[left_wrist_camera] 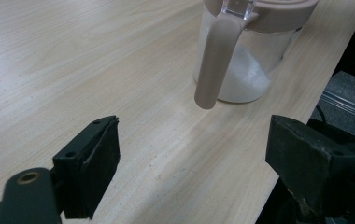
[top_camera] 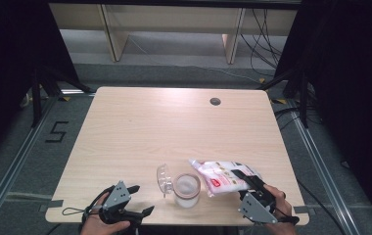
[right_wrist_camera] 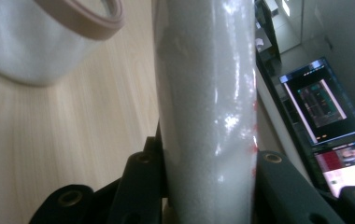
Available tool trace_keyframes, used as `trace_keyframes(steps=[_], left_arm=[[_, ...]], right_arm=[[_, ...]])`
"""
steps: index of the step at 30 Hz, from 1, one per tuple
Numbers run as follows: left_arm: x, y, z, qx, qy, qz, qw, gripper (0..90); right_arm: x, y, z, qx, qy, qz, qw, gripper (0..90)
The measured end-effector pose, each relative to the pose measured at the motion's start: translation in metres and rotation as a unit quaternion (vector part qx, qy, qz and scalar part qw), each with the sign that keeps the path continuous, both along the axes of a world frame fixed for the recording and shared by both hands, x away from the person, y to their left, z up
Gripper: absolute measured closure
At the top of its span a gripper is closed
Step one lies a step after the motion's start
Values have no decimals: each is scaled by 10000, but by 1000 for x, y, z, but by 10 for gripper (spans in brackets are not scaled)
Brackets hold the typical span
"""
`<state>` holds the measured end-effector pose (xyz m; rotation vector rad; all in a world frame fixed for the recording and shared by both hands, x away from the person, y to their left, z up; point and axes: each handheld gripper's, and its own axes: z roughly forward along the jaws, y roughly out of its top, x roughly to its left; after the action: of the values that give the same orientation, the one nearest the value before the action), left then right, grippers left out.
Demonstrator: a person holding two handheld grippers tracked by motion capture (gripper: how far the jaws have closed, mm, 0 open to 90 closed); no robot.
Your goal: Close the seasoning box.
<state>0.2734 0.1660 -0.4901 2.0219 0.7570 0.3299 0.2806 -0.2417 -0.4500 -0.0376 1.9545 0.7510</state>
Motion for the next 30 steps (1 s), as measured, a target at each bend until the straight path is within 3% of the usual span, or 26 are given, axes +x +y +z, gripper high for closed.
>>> trace_keyframes(steps=[2, 5, 8, 10, 12, 13, 16, 21, 22, 23, 24, 25, 28, 29, 30], left_arm=[[-1, -1, -1, -61, 87, 73, 9999, 174], [-1, -2, -1, -140, 90, 57, 9998, 174], [-1, -1, 0, -38, 53, 62, 10000, 174], [-1, -1, 0, -87, 95, 76, 9999, 174], [0, -1, -1, -96, 76, 35, 9999, 174], [0, -1, -1, -54, 90, 23, 9999, 174], [-1, -1, -1, -67, 90, 25, 9999, 174], [-1, -1, -1, -68, 100, 39, 9999, 174], [0, -1, -1, 14, 65, 18, 10000, 174], [0, -1, -1, 14, 65, 18, 10000, 174], [-1, -2, -1, -112, 81, 17, 9999, 174], [-1, -3, -1, -139, 83, 38, 9999, 174], [0, -1, -1, -67, 91, 34, 9999, 174], [0, -1, -1, -34, 103, 19, 9999, 174], [-1, -2, -1, -160, 93, 63, 9998, 174]], right_arm=[[2, -4, -3, 481, 351, -96, 9982, 721], [6, -6, -4, 623, 484, -43, 9969, 722], [9, -8, -8, 922, 714, -65, 9932, 722], [12, -9, -10, 1012, 818, -88, 9915, 723], [14, -9, -13, 1186, 931, -85, 9885, 724], [17, -10, -16, 1308, 1072, -57, 9856, 724], [20, -10, -19, 1425, 1197, -111, 9825, 725], [30, -12, -27, 1699, 1460, -139, 9745, 726], [31, -13, -29, 1748, 1584, -178, 9716, 727], [31, -13, -29, 1748, 1584, -178, 9716, 727], [32, -15, -32, 1895, 1677, -248, 9671, 727], [34, -17, -31, 1902, 1633, -205, 9679, 727], [36, -22, -32, 2230, 1791, -278, 9578, 727], [36, -24, -32, 2289, 1802, -273, 9562, 727], [37, -25, -32, 2329, 1755, -300, 9561, 727]])
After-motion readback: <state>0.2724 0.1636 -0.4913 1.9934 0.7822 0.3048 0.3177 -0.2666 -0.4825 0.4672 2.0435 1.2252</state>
